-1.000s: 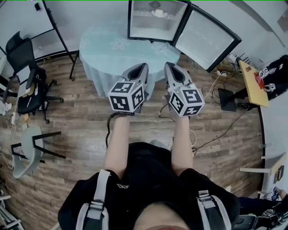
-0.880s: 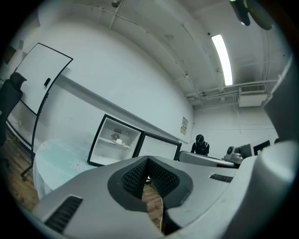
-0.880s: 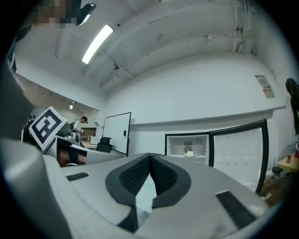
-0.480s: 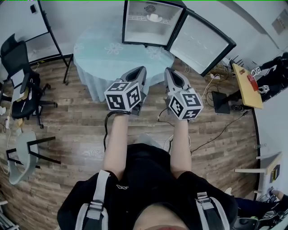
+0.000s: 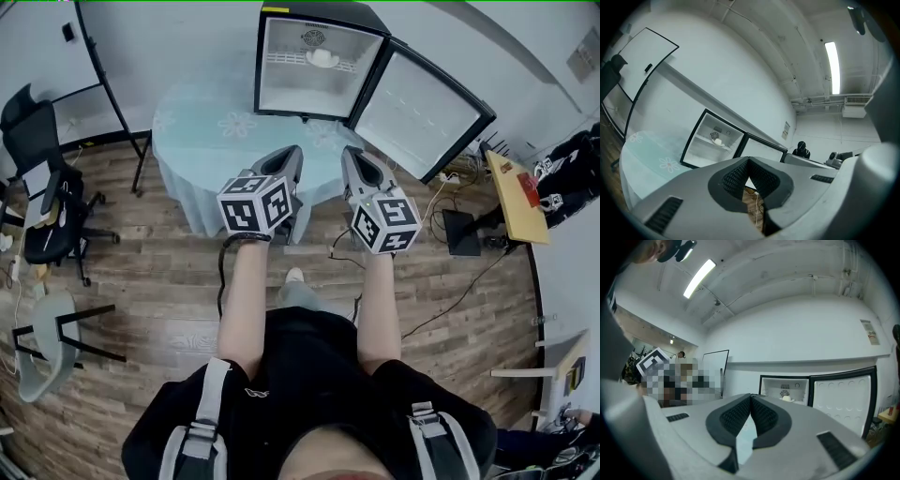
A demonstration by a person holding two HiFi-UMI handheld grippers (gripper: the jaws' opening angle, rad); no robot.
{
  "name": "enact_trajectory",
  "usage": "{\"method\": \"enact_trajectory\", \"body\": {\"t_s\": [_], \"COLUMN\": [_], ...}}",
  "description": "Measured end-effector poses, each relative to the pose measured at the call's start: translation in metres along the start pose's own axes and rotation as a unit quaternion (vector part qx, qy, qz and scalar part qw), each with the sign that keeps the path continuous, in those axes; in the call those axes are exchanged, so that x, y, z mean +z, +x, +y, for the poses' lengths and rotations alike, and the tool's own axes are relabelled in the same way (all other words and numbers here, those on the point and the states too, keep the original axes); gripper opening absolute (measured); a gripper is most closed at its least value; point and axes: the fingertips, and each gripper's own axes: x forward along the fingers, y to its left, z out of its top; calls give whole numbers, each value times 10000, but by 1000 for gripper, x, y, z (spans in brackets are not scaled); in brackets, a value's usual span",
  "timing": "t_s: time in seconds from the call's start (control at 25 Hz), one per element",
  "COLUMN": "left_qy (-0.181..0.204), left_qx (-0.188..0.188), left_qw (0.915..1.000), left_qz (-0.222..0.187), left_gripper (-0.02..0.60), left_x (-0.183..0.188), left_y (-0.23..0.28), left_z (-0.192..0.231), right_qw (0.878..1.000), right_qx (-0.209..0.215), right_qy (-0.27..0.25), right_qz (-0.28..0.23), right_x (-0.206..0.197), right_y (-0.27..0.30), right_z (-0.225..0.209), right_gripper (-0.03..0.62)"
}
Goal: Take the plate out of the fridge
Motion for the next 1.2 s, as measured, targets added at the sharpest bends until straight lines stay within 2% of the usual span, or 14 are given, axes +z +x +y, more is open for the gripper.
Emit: {"method": "enact_trajectory", "body": {"t_s": [0.28, 0.48, 0.68, 0.84, 0.96, 1.08, 1.2], "left_qy": [-46, -28, -110, -125, -365, -692, -968], "left_qx": [66, 207, 371, 397, 654, 997, 1076], "left_qw": [9998, 9994, 9992, 9991, 9971, 9919, 9887], "left_qz": [-154, -293, -106, 43, -94, -383, -401], "left_gripper": [2, 2, 2, 2, 2, 2, 2], "left_x": [15, 29, 19, 9, 3, 0, -10], "left_y": [46, 62, 85, 117, 136, 151, 177], "left_z": [24, 46, 75, 84, 103, 133, 154], "right_qw": [9998, 10000, 9996, 9987, 9961, 9922, 9898], "right_qx": [-78, -57, 152, 40, -115, -65, -7], "right_qy": [-144, -29, 92, 334, 537, 596, 717], "right_qz": [58, 75, 239, 385, 689, 1092, 1228], "right_x": [-2, -7, -32, -50, -83, -120, -140], "right_y": [38, 76, 113, 130, 144, 161, 181], "right_z": [-41, -54, -55, -88, -112, -120, -138], "right_gripper": [6, 6, 6, 6, 6, 6, 6]}}
